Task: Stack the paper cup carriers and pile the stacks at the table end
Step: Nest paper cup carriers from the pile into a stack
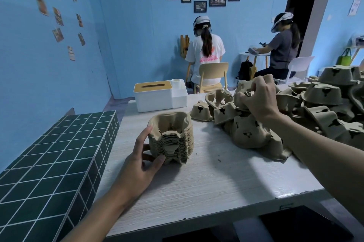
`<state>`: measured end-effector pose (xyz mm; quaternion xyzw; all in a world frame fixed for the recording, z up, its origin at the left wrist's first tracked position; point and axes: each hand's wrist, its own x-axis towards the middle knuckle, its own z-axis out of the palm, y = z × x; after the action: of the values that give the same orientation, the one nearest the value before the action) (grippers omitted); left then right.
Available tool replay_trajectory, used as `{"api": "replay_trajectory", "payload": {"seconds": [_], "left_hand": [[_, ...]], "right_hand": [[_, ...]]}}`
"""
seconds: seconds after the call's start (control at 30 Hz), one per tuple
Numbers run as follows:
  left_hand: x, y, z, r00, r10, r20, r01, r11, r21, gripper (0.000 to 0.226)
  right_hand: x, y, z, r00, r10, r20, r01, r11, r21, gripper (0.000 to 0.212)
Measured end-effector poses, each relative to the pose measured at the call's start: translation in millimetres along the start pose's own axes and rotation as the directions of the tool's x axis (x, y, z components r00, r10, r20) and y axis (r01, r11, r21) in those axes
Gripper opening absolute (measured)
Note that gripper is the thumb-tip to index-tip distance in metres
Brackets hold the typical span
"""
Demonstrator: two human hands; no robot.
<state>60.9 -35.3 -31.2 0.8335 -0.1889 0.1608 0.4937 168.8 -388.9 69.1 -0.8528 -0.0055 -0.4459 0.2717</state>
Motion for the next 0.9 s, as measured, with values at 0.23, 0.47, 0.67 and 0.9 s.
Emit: {"api": "replay_trajectory", "payload": {"seconds": [0.23,0.47,0.67,0.9], "left_hand": [[1,-1,1,1.000,0.005,-0.016,-0.005,1.000,-0.007,0.082],[0,-2,1,1.000,0.005,-0.029,-0.005,1.000,-0.009,0.079],[1,0,1,1.000,0.014,-0.028,-0.014,1.000,0.011,0.078],[1,2,0,0.999,0.024,-0.023,-0.023,1.000,0.021,0.080]], "right_hand": [[-33,-51,-19,0.988,-0.150,-0.045,0.156,0.965,0.210,0.044],[-114,-75,-8,0.880,-0.457,0.128,0.414,0.871,0.264,0.037],[-149,-65,-10,0.790,-0.566,0.235,0.550,0.824,0.134,0.029],[-147,-82,-21,0.968,-0.216,0.129,0.159,0.923,0.352,0.060]]}}
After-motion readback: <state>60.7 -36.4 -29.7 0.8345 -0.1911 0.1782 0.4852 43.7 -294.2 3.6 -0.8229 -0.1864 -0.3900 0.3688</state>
